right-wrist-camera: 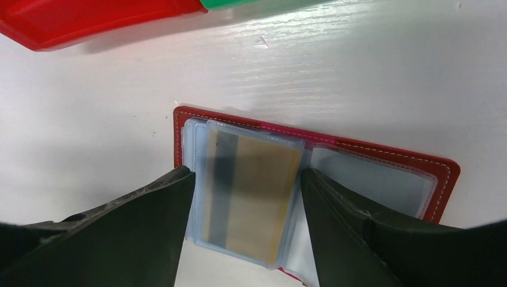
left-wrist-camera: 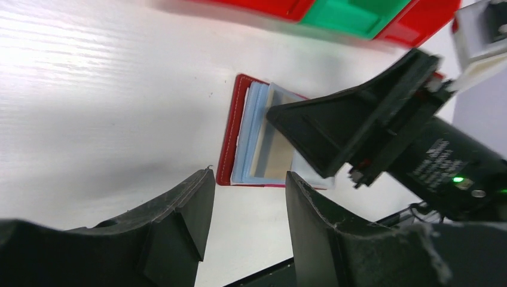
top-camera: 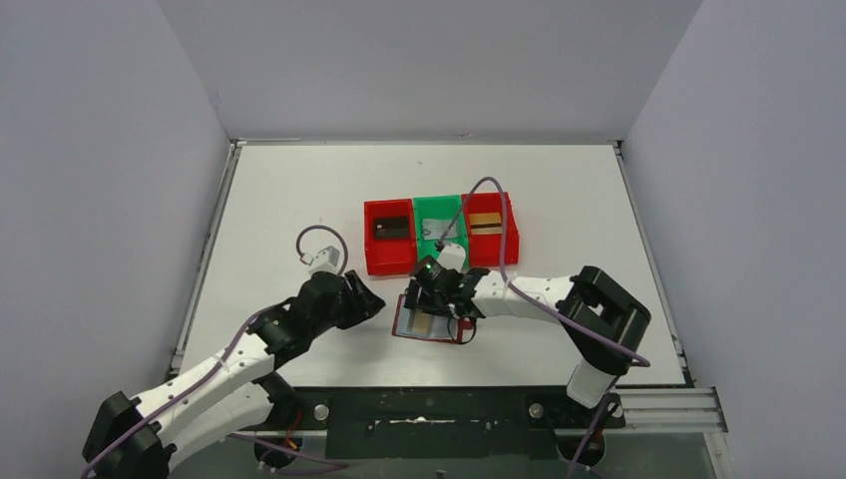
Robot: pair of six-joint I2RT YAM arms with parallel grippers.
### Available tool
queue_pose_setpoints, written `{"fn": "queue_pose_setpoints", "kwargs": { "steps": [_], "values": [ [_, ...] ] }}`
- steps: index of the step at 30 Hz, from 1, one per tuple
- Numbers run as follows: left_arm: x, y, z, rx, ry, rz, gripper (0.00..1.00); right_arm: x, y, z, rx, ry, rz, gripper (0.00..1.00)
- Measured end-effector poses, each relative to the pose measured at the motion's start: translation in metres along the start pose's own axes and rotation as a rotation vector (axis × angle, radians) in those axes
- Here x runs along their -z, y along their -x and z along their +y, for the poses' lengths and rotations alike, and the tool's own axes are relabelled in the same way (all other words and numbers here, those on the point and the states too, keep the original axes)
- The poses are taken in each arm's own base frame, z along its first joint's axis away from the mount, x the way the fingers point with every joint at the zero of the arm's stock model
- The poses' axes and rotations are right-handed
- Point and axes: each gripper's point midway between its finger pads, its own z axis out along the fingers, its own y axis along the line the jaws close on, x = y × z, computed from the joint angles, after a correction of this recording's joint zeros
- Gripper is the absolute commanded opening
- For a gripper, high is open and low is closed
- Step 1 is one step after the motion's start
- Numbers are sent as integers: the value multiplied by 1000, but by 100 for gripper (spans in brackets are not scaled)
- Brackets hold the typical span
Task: Take the credit cards out of the card holder
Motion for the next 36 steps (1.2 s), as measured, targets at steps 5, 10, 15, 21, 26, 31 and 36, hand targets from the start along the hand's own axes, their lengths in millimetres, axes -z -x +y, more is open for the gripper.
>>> {"fn": "queue_pose_setpoints", "kwargs": {
  "steps": [5, 10, 15, 21, 26, 31, 36],
  "values": [
    [26, 27, -2, 53, -24, -140, 48, -5, -4, 4, 85, -104, -12, 68],
    [37, 35, 7, 71, 1, -191, 48, -8, -5, 4, 143, -190, -23, 63],
    [35, 31, 15, 70, 37, -178, 48, -9, -5, 4, 169, -225, -42, 54],
    [31, 26, 19, 64, 60, -154, 48, -9, -5, 5, 158, -174, -55, 51],
    [26, 21, 16, 54, 45, -125, 48, -5, -2, 3, 84, -42, -35, 52],
    [17, 12, 1, 32, -27, -76, 49, -2, 0, 2, -6, 96, -9, 51],
    [6, 2, -22, -4, -132, -2, 51, 1, 1, 3, -89, 210, 3, 52]
  ]
}}
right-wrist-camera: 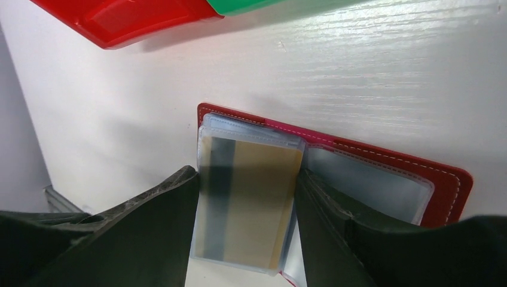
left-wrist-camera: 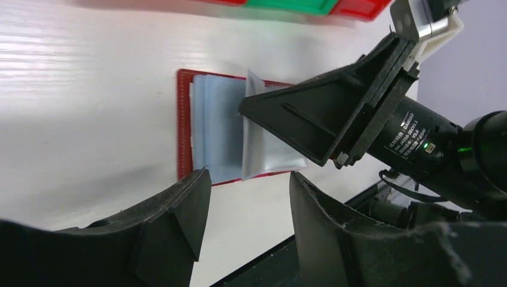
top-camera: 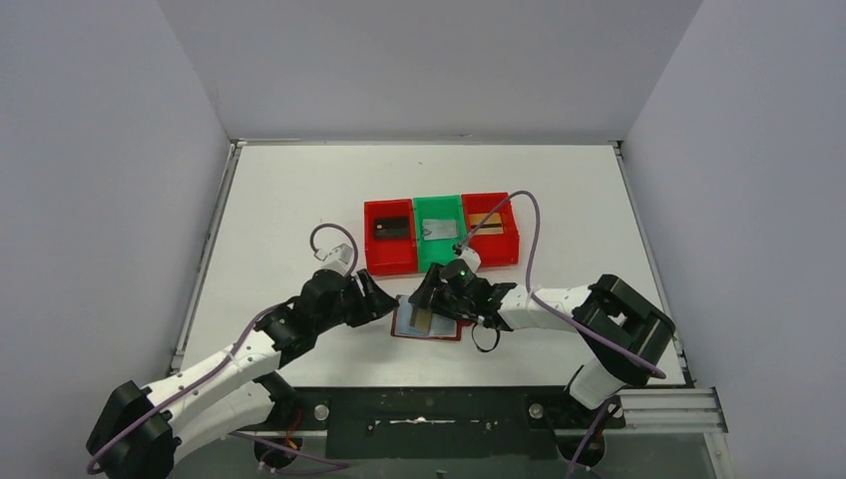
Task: Take the credit cards out of the card holder
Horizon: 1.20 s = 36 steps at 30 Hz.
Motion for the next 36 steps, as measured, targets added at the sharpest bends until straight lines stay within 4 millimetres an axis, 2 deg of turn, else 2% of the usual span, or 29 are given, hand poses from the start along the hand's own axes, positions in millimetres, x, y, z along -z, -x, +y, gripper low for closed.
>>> {"fn": "queue_pose_setpoints", "kwargs": {
  "steps": [11, 16, 23, 31, 36],
  "values": [
    [-38, -42, -10, -23, -89, 220, 51, 1, 0, 5, -65, 126, -6, 52],
    [-44, -47, -22, -22, -156, 252, 48, 1, 1, 5, -78, 138, -2, 52],
    [-51, -57, -19, -20, -159, 292, 32, 2, 0, 5, -81, 146, -5, 55],
    [-53, -63, -16, -43, -156, 316, 33, 8, -2, 5, -73, 151, 11, 71],
    [-56, -62, -30, -86, -196, 333, 34, 21, 5, 7, -64, 144, -8, 74]
  ]
}}
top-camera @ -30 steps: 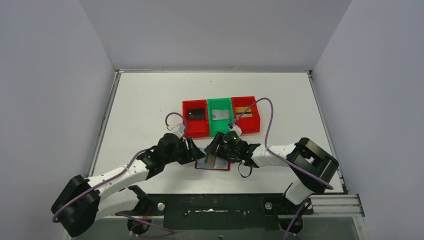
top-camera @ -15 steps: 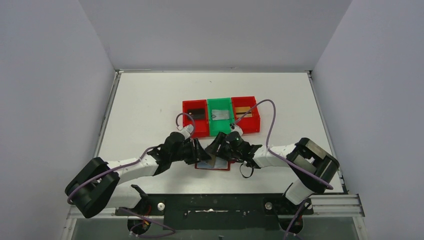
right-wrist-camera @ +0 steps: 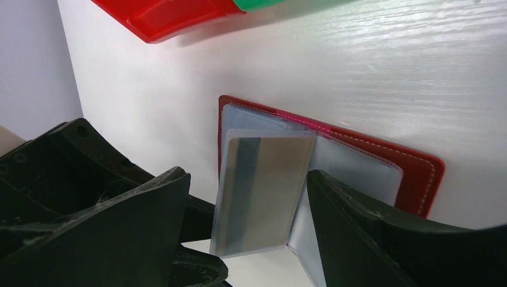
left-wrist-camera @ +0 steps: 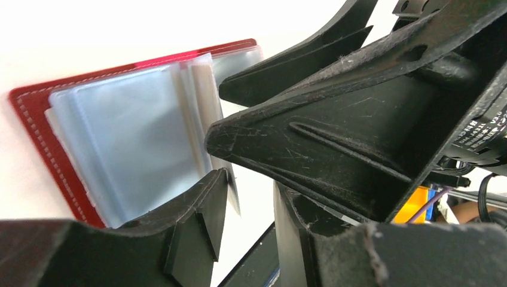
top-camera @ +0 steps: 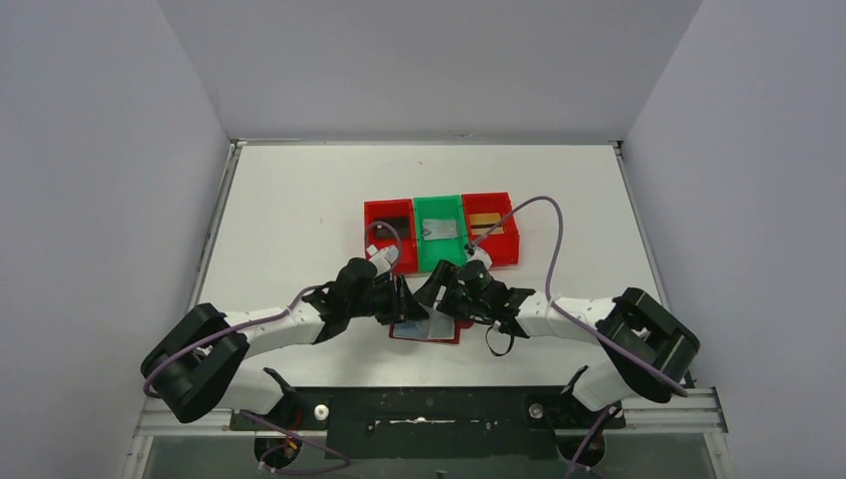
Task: Take the credit cards out of the card holder
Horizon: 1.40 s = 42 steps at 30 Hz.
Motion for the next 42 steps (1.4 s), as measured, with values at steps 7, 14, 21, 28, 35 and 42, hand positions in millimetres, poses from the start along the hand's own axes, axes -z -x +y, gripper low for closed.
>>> {"fn": "queue_pose_setpoints", "kwargs": {
  "steps": [7, 14, 21, 28, 35, 42],
  "values": [
    [-12, -3, -12, -38, -38, 48, 36, 20, 16, -18, -7, -134, -73, 72],
    [-26, -19, -18, -54, -58, 129, 37, 56, 37, -39, -26, -252, -202, 64],
    [-22, -13, -23, -80, -36, 83, 44, 82, 50, -35, -39, -200, -290, 55],
    [5, 21, -24, -92, 39, -80, 50, 78, 45, -28, -10, -164, -255, 47],
    [21, 37, -8, -54, 107, -158, 51, 49, 15, -44, 36, -251, -96, 42],
    [22, 33, 1, -30, 136, -148, 51, 35, -8, -42, 106, -325, -3, 37]
  ]
}}
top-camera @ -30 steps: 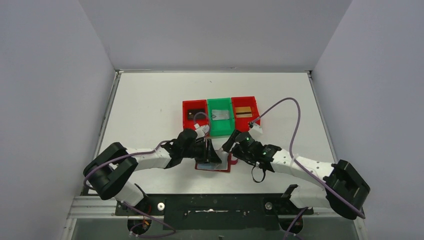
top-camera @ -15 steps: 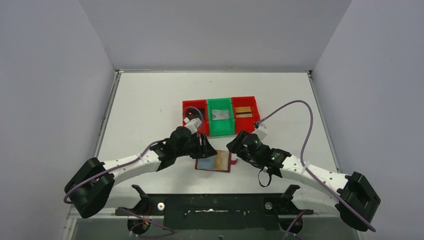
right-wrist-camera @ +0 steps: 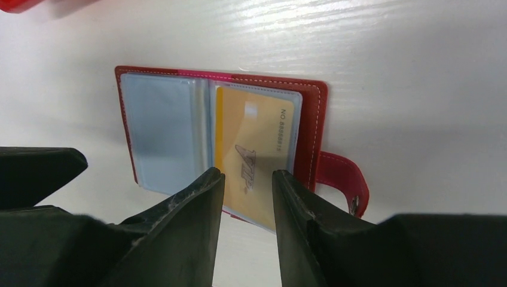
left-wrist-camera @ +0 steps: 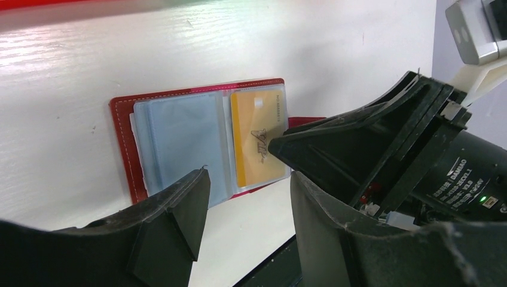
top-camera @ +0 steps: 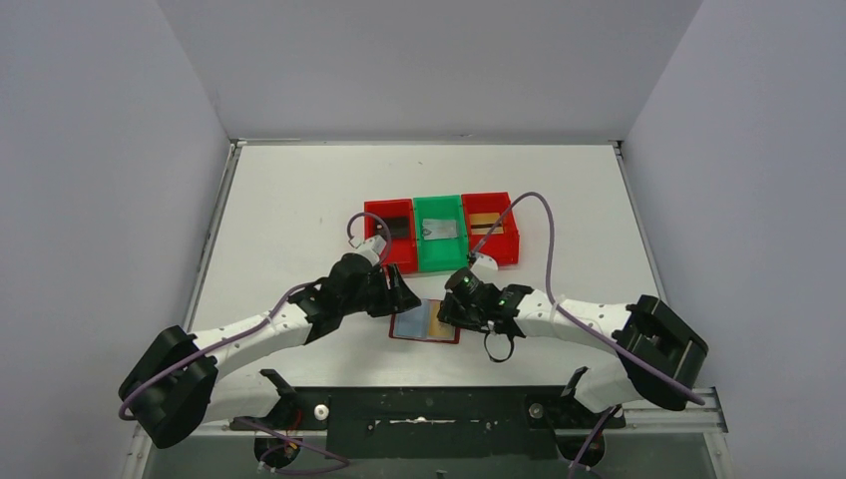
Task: Take the credit cards out of the card holder
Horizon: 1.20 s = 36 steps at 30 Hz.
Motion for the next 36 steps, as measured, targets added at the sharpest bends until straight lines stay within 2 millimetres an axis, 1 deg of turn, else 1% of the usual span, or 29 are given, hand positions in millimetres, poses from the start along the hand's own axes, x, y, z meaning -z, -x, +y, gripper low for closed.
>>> {"fn": "queue_pose_setpoints", "kwargs": {
  "steps": [6, 10, 14, 16, 20, 26, 29, 36],
  "values": [
    [0, -1, -1, 3, -4, 7, 51, 1, -7, -9, 38, -59, 7, 38],
    [0, -3, -1, 3, -10, 19, 51, 2, -7, -16, 42, -88, 3, 38],
    [-2, -7, 0, 5, -6, 36, 51, 3, -7, -16, 41, -86, 0, 37],
    [-3, -9, 1, 6, -7, 45, 51, 3, -7, -16, 36, -80, -3, 33],
    [-5, -12, 0, 7, -13, 64, 51, 1, -10, -17, 29, -68, 4, 31],
    [-8, -16, -1, 7, -15, 89, 50, -3, -14, -20, 11, -62, 9, 21],
    [-12, -15, -6, -7, -21, 99, 50, -5, -16, -26, 1, -63, 8, 13],
    [-26, -14, -27, -63, -45, 134, 49, -8, -16, -30, -49, -17, -2, 6]
  ]
}}
